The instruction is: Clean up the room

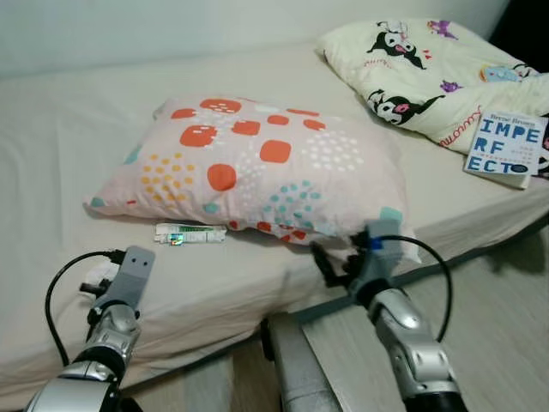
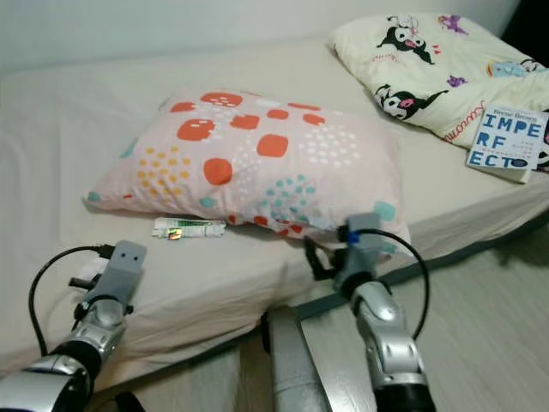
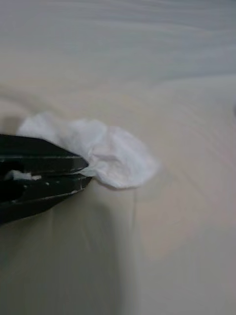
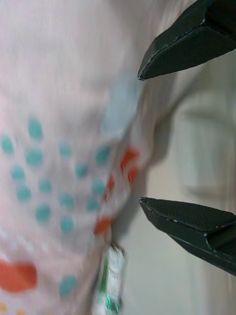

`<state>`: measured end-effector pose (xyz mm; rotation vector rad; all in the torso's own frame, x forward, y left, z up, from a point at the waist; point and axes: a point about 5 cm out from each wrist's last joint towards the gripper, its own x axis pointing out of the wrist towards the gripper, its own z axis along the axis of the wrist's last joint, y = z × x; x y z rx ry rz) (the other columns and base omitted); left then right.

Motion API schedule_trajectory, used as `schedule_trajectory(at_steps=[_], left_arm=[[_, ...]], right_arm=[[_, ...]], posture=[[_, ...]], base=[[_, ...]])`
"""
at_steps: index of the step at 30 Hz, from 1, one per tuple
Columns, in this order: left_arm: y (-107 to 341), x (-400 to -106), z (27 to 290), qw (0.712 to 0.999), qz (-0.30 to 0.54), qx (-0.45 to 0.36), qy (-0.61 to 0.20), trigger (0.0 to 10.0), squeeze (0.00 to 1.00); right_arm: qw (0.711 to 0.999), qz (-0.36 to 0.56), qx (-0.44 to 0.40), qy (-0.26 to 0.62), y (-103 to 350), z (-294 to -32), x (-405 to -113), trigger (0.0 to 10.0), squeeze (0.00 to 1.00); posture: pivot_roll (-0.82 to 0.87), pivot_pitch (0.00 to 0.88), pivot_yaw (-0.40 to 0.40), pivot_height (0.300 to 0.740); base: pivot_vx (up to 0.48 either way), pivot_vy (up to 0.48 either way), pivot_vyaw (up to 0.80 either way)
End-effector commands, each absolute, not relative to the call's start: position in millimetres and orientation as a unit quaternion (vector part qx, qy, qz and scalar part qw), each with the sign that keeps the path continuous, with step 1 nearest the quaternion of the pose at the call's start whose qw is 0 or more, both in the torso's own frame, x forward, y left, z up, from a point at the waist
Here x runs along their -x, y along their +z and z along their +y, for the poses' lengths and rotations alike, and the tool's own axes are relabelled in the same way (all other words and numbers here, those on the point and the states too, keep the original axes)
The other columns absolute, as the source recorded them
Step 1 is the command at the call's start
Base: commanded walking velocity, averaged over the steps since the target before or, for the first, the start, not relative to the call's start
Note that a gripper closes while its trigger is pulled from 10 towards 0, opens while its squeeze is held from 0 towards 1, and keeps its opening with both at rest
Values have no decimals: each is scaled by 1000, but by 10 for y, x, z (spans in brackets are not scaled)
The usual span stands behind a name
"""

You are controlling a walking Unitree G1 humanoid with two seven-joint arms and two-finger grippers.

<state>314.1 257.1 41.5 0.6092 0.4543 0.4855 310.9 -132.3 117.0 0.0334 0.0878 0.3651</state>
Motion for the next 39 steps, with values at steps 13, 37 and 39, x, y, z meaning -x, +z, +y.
schedule_trajectory(at_steps=[13,37,39], left_arm=[[988,-3360,2857,899,93,-296,308,0,0],[1676,-2900,2964,909,-104,-219,340,10000,0],[1720,-2817,2987,905,-106,-225,344,10000,0]], right_arm=[[934,51,4,352,1188,-624,-3251,10000,0],[787,-25,550,279,1270,-568,-3770,10000,0],[774,-39,570,272,1302,-582,-3791,10000,0]], posture=[[-235,203,-62,505],[-8,402,-192,505],[-2,441,-206,505]], base=[[0,0,0],[0,0,0],[0,0,0]])
